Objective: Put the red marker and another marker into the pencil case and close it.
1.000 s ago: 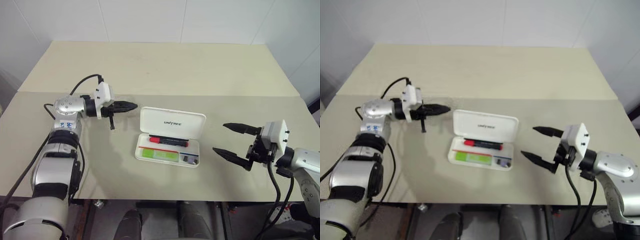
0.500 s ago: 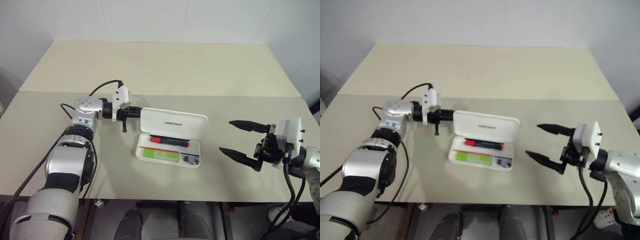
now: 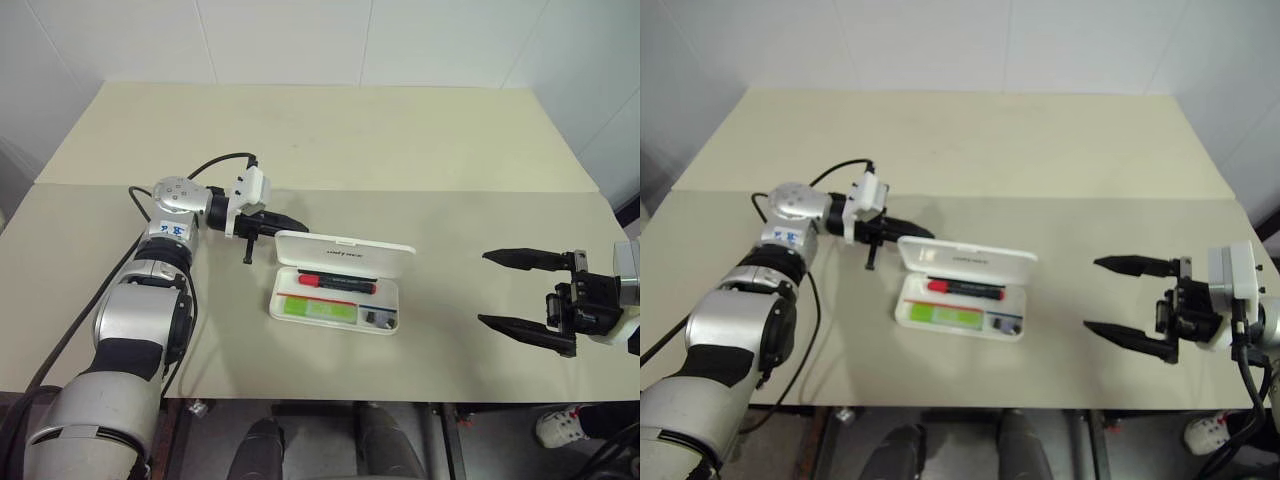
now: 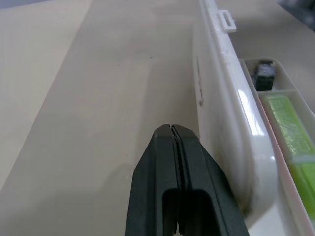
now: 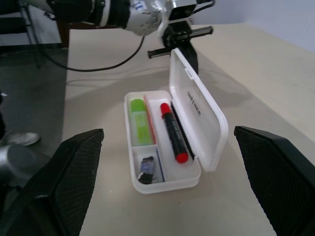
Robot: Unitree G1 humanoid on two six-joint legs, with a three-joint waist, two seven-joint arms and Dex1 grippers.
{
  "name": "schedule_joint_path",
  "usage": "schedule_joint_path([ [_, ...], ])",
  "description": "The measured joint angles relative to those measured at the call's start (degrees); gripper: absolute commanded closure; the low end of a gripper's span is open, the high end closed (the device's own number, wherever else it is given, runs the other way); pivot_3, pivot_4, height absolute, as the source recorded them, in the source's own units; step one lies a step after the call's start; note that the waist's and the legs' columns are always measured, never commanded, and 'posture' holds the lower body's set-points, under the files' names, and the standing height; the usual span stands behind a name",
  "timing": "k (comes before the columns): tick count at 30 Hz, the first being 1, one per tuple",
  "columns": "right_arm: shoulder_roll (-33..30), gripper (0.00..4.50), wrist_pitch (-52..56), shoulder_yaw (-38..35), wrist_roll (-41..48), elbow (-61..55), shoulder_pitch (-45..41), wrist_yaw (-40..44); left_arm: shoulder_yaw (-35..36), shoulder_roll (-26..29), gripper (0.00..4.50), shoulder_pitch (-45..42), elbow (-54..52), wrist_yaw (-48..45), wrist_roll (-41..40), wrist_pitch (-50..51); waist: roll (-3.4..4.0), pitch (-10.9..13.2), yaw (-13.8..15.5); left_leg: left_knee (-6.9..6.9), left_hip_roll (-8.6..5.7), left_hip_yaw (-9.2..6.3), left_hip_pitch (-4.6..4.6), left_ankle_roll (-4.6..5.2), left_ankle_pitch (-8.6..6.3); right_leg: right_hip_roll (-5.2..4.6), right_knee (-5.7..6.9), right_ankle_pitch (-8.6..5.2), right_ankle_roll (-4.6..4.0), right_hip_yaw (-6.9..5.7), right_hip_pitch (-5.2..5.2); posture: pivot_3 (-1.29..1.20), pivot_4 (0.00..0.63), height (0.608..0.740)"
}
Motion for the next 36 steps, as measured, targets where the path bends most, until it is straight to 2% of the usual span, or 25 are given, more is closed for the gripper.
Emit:
schedule_joint_path([
  [5, -0.1, 0.0, -1.24, 1.09, -0.92, 2.08, -4.59, 0.65, -9.17, 0.28, 4.46, 1.92, -5.8, 0.0, -7.22, -1.15, 0.01, 0.0, -0.07, 0.0, 0.01, 0.0, 0.06, 0.0, 0.0, 0.0, 0.1, -0.01, -0.02, 0.01, 0.0, 0.0, 0.15, 0.74],
  [11, -0.09, 0.0, -1.78, 1.97, -1.63, 2.84, -5.25, 1.12, -20.96, 3.02, 4.46, 3.97, -13.73, 0.0, -15.16, -3.51, 0.01, 0.01, 0.05, 0.0, 0.0, 0.0, 0.04, 0.0, 0.0, 0.0, 0.09, -0.01, -0.02, 0.03, 0.0, 0.0, 0.15, 0.74],
  [14, -0.09, 0.0, -1.62, 1.98, -1.22, 2.4, -4.47, 1.27, -26.78, 4.24, 4.46, 4.37, -15.24, 0.0, -16.02, -7.27, 0.01, 0.02, 0.08, 0.01, 0.0, 0.0, 0.03, 0.0, 0.0, 0.0, 0.09, -0.01, -0.02, 0.03, 0.0, 0.0, 0.15, 0.74],
  [19, 0.19, 0.0, -1.48, 2.24, -0.71, 0.68, -3.5, 1.12, -32.16, 5.43, 4.46, 4.36, -16.0, 0.0, -17.35, -12.02, 0.01, 0.02, 0.1, 0.05, 0.0, 0.0, 0.02, 0.0, 0.0, 0.0, 0.06, -0.02, -0.04, 0.04, 0.01, 0.0, 0.15, 0.74],
  [25, 1.07, 0.0, -1.49, 3.34, -0.61, 0.27, -3.51, 0.67, -34.72, 4.97, 4.46, 4.17, -14.69, 0.0, -16.45, -18.81, 0.01, 0.02, 0.11, 0.07, 0.0, 0.01, 0.02, 0.0, 0.0, 0.0, 0.05, -0.03, -0.05, 0.04, 0.01, 0.0, 0.15, 0.74],
  [31, 1.09, 0.0, -1.5, 3.64, -0.66, 0.62, -4.43, 0.39, -34.53, 3.65, 4.46, 2.75, -10.88, 0.0, -11.57, -27.02, 0.01, 0.02, 0.15, 0.11, -0.01, 0.01, 0.07, 0.0, 0.0, 0.0, 0.04, -0.03, -0.05, 0.04, 0.08, 0.0, 0.15, 0.74],
  [36, 1.09, 0.0, -1.57, 5.17, -1.36, 1.65, -6.29, 0.39, -32.31, 2.04, 4.46, 2.16, -8.48, 0.0, -8.33, -31.47, 0.01, 0.01, 0.1, 0.2, -0.01, 0.01, 0.27, 0.02, 0.0, 0.01, -0.29, -0.1, -0.2, 0.04, 0.51, 0.0, 0.15, 0.74],
])
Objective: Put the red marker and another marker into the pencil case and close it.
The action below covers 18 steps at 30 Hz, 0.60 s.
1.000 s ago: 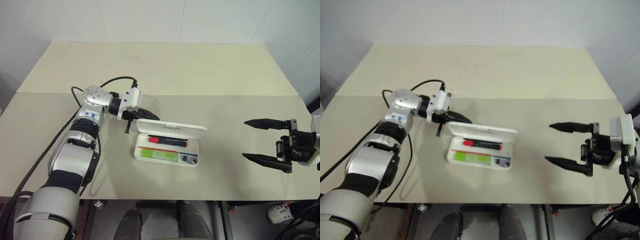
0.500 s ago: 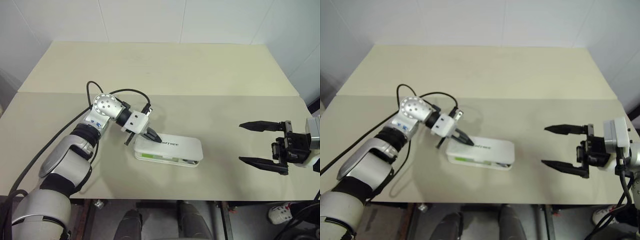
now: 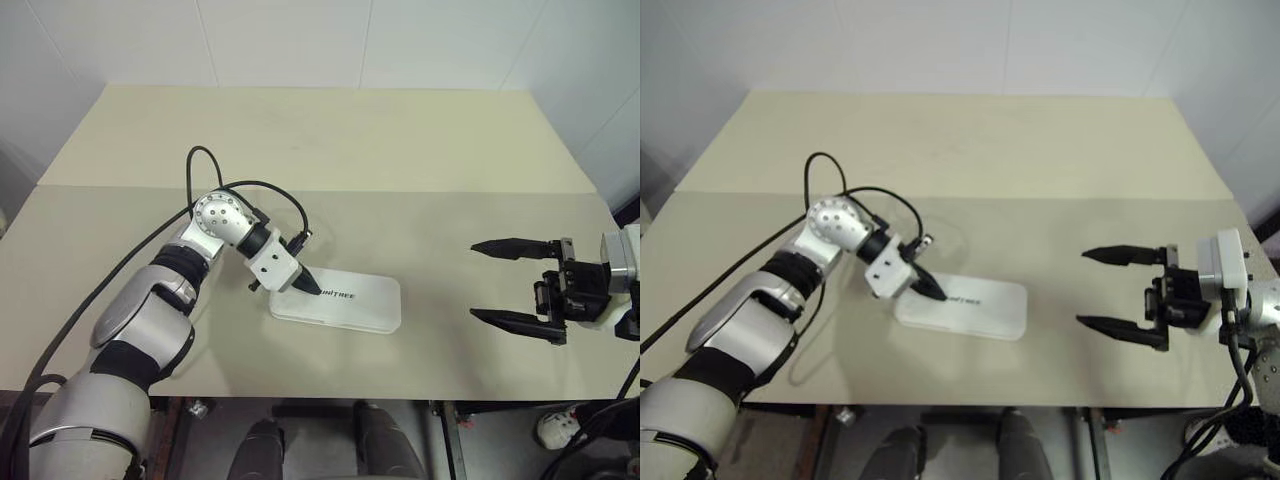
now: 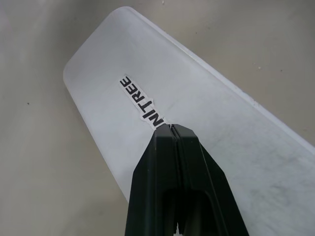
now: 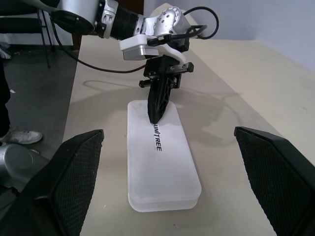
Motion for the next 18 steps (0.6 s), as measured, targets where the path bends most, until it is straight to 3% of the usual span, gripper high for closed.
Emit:
schedule_joint_path([
  [4, 0.01, 0.0, -0.05, 0.8, -0.39, 0.53, -1.48, 0.02, 3.39, -1.89, 4.46, 0.5, 1.79, -0.01, 0.43, 1.19, 0.0, 0.0, 0.05, 0.13, -0.04, -0.02, -0.1, 0.0, 0.0, -0.01, -0.04, 0.05, 0.08, 0.04, 0.01, 0.0, 0.15, 0.74],
  [12, 0.76, 0.0, -0.09, 1.49, -0.4, 0.9, -1.4, 0.1, 23.28, -4.6, 4.46, 3.23, -0.37, 0.0, -8.38, 16.3, 0.0, 0.01, -0.22, -0.03, -0.05, -0.12, -0.04, 0.04, -0.02, 0.0, 0.15, 0.08, 0.32, -0.01, -0.04, 0.0, 0.15, 0.74],
  [15, 1.13, 0.0, -0.07, 2.28, -0.4, 0.81, -1.35, 0.03, 27.77, -3.89, 3.94, 6.35, -3.0, 0.0, -9.94, 20.29, 0.01, 0.01, -0.15, -0.05, -0.05, -0.13, -0.02, 0.04, -0.02, 0.0, 0.27, 0.08, 0.32, -0.02, -0.09, 0.0, 0.15, 0.74],
  [18, 1.18, 0.0, -0.03, 2.68, -0.4, 0.67, -1.56, -0.1, 28.65, -0.87, 3.03, 11.34, -8.29, 0.0, -12.3, 25.52, 0.02, 0.01, -0.21, -0.05, -0.04, -0.14, -0.02, 0.04, -0.02, -0.01, 0.32, 0.08, 0.31, -0.01, -0.1, 0.0, 0.15, 0.74],
])
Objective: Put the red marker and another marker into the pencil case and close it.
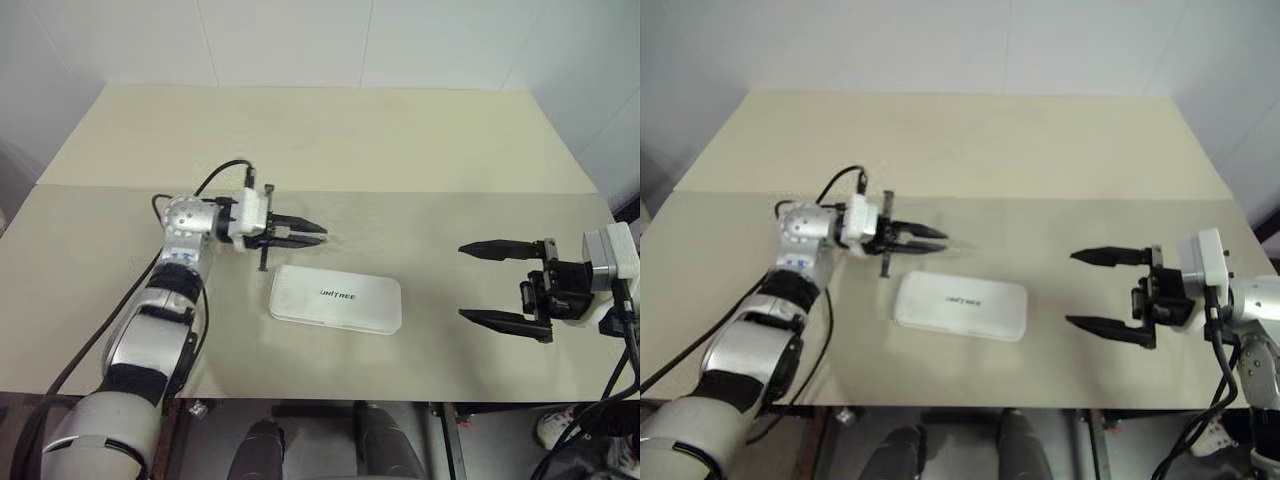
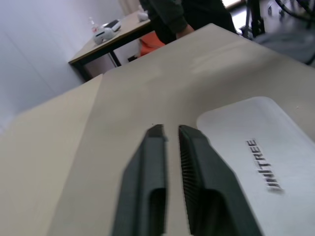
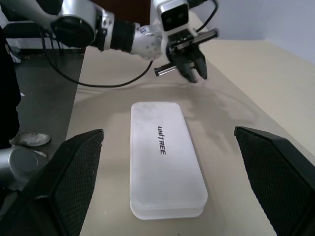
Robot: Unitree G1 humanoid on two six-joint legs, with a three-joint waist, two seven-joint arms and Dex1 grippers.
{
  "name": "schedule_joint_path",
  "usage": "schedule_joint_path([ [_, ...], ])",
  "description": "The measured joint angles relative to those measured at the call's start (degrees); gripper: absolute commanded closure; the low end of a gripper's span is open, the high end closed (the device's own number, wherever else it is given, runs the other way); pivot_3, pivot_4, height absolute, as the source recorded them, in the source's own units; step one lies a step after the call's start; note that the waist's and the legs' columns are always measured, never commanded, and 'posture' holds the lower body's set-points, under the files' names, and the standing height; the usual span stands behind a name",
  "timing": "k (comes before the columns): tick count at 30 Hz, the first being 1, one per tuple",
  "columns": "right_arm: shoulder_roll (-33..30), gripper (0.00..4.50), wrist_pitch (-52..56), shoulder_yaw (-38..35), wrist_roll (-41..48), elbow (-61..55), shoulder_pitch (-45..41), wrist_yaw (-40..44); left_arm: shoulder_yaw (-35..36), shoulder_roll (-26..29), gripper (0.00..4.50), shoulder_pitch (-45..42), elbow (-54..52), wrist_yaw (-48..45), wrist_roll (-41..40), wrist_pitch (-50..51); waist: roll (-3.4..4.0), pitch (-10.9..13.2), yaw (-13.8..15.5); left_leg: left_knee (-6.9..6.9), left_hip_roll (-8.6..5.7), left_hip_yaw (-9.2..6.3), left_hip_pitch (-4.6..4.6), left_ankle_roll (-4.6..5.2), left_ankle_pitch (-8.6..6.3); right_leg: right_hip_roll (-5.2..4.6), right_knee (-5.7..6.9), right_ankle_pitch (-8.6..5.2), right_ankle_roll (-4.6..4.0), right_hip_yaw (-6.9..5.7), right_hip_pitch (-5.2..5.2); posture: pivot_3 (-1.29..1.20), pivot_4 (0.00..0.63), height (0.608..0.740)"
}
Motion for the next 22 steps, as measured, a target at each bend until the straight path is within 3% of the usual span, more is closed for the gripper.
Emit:
schedule_joint_path([
  [9, -0.41, 0.0, 0.83, 0.62, -0.01, 2.08, -2.89, 0.58, 2.53, 8.66, 0.03, 9.78, -15.15, 0.0, -7.12, 14.72, 0.01, 0.01, 0.05, 0.07, 0.0, -0.03, 0.02, -0.01, 0.01, 0.0, 0.01, -0.03, -0.06, -0.02, 0.03, 0.0, 0.15, 0.74],
  [22, -0.35, 0.0, 1.04, 2.42, -0.16, 4.65, -5.54, 1.83, 9.14, 13.22, 0.03, 16.39, -22.42, 0.03, -8.05, 19.96, 0.03, 0.02, 0.07, 0.0, 0.03, -0.03, 0.04, -0.01, 0.01, 0.0, 0.0, -0.06, -0.11, -0.09, 0.01, 0.0, 0.15, 0.74],
])
